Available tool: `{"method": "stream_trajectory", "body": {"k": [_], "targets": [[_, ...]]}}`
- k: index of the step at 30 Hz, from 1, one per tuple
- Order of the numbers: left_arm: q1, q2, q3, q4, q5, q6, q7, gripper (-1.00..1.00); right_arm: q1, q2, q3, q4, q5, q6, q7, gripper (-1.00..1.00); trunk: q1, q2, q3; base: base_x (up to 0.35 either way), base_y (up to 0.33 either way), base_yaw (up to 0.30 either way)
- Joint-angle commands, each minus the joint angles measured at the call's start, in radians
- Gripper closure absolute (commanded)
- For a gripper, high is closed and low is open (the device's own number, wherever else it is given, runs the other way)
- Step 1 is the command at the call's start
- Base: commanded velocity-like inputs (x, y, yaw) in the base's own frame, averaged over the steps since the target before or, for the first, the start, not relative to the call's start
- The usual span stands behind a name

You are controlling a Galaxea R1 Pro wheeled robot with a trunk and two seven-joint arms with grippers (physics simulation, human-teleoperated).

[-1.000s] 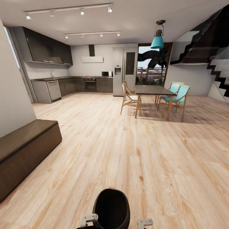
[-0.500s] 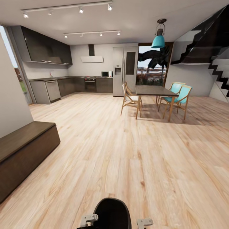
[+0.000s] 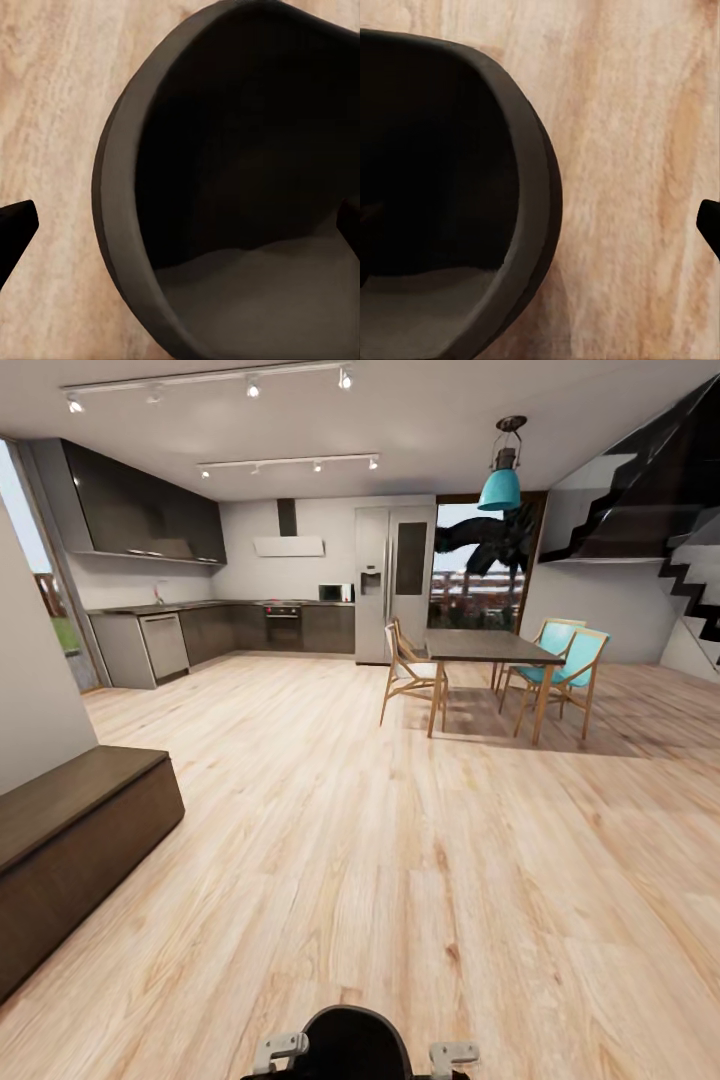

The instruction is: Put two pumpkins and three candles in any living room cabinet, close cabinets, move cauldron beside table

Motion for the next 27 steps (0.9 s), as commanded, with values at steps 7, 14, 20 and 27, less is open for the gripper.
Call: {"method": "stream_trajectory", "body": {"k": [7,14,20,27], "targets": [[-0.036,-0.001,0.000,0.034,0.017,0.012,0.015,-1.00,-0.220,0.005,0.003,0.196,-0.063,0.053,-0.047,-1.00,0.000,0.000,-0.001,0.001,0.000,0.000],[-0.158,0.003,0.003,0.260,0.026,-0.087,0.017,-1.00,-0.347,0.018,0.003,0.428,-0.131,-0.070,-0.054,-1.00,0.000,0.000,-0.001,0.000,0.000,0.000],[-0.164,0.008,0.032,0.286,0.090,-0.129,0.017,-1.00,-0.353,0.026,0.005,0.470,-0.133,-0.084,-0.054,-1.00,0.000,0.000,-0.001,0.000,0.000,0.000],[-0.162,0.010,0.034,0.290,0.096,-0.166,0.016,-1.00,-0.352,0.025,0.006,0.512,-0.133,-0.089,-0.051,-1.00,0.000,0.000,-0.001,0.000,0.000,0.000]]}}
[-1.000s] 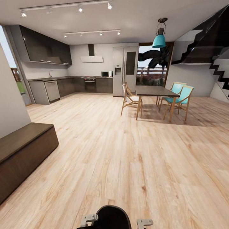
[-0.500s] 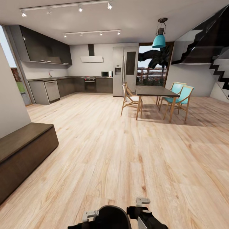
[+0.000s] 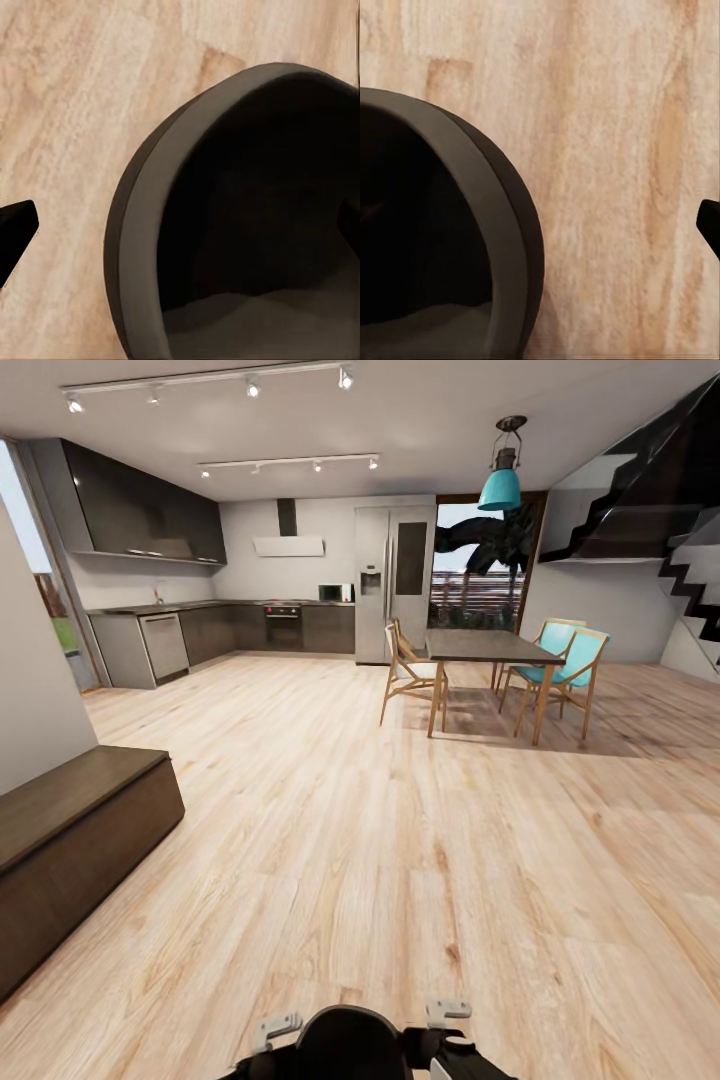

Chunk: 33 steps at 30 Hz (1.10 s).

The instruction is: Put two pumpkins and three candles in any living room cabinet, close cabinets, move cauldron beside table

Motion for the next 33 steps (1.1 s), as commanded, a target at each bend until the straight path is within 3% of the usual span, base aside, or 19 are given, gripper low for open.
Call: {"method": "stream_trajectory", "body": {"k": [1,8,27,33], "targets": [[0.000,0.000,0.001,-0.002,0.010,-0.007,-0.003,-1.00,0.000,-0.001,0.009,0.000,-0.009,0.005,-0.006,-1.00,0.000,0.000,-0.001,0.000,0.000,0.000],[0.002,0.001,-0.001,-0.002,0.010,-0.035,-0.003,-1.00,0.000,0.000,0.009,0.005,-0.009,0.006,-0.006,-1.00,0.000,0.000,-0.001,0.000,0.000,0.000],[0.002,0.000,-0.007,0.036,0.001,-0.064,-0.003,-1.00,0.000,0.002,0.012,0.008,-0.008,0.024,0.004,-1.00,0.073,-0.133,-0.061,0.000,0.000,0.000],[0.002,0.000,-0.008,0.037,0.001,-0.074,-0.003,-1.00,0.000,0.002,0.102,0.012,-0.005,0.093,0.059,-1.00,0.092,-0.168,-0.076,0.000,0.000,0.000]]}}
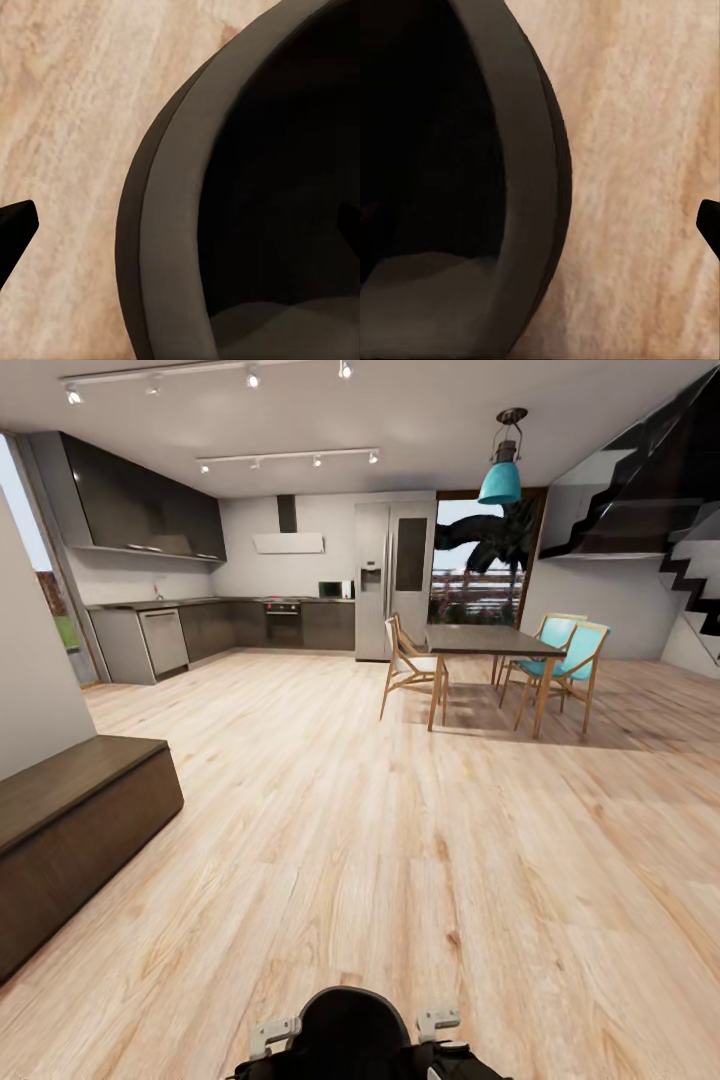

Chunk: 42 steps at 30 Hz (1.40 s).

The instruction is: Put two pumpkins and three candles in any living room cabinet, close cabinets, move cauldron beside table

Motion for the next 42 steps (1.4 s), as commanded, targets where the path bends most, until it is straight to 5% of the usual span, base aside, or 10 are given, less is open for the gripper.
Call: {"method": "stream_trajectory", "body": {"k": [1,9,20,21,42], "targets": [[0.000,0.000,0.001,0.000,0.009,0.001,-0.003,-1.00,0.000,0.000,0.016,-0.001,-0.011,0.008,-0.003,-1.00,0.000,0.000,-0.001,0.000,0.000,0.000],[0.000,0.000,0.001,0.000,0.010,0.001,-0.003,-1.00,0.000,0.000,0.032,-0.001,-0.011,0.015,0.007,-1.00,0.000,0.000,-0.001,0.000,0.000,0.000],[0.000,-0.001,-0.002,0.002,0.007,0.000,-0.003,-1.00,0.000,0.000,0.033,-0.001,-0.010,0.013,0.006,-1.00,0.032,-0.057,-0.038,0.000,0.000,0.000],[0.000,-0.010,-0.108,0.043,0.008,-0.011,-0.006,-1.00,0.000,0.000,0.033,-0.001,-0.010,-0.001,0.006,-1.00,0.032,-0.057,-0.038,0.000,0.000,0.000],[0.000,-0.009,-0.109,0.043,0.008,-0.011,-0.006,-1.00,0.000,0.000,0.033,0.001,-0.013,-0.068,0.001,-1.00,0.033,-0.058,-0.049,0.000,0.000,0.000]]}}
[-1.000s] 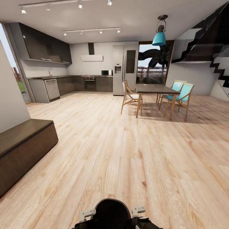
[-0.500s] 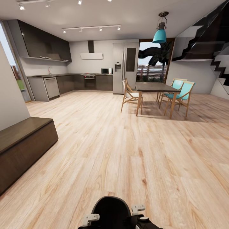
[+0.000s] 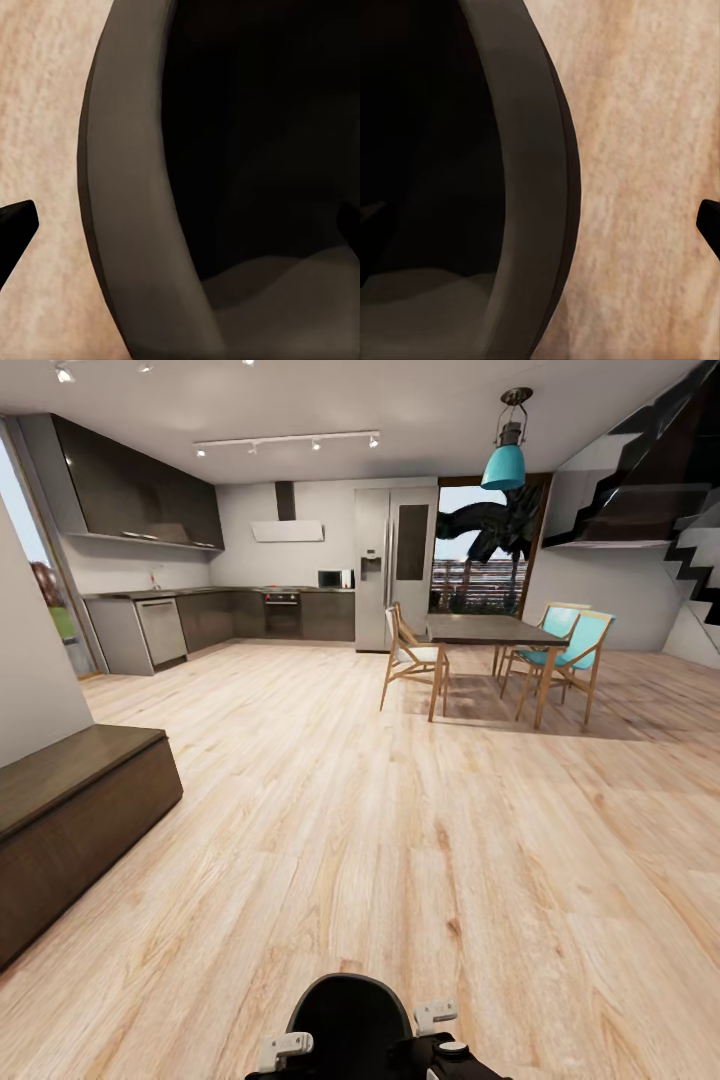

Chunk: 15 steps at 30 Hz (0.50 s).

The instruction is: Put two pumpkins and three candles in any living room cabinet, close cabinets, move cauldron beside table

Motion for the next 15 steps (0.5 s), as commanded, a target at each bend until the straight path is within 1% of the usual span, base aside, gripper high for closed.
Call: {"method": "stream_trajectory", "body": {"k": [1,11,15], "targets": [[0.000,0.001,-0.008,0.000,0.010,0.000,0.000,-1.00,0.000,0.000,0.009,-0.001,-0.010,0.005,-0.007,-1.00,0.000,0.000,-0.001,0.000,0.000,0.000],[0.000,0.001,-0.008,0.000,0.012,0.000,0.000,-1.00,0.000,0.000,0.009,-0.001,-0.011,0.005,-0.015,-1.00,0.000,0.000,-0.001,0.000,0.000,0.000],[0.000,0.001,-0.009,0.000,0.012,0.000,0.000,-1.00,0.000,0.000,0.009,0.000,-0.012,0.005,-0.016,-1.00,0.002,-0.001,-0.016,0.000,0.000,0.000]]}}
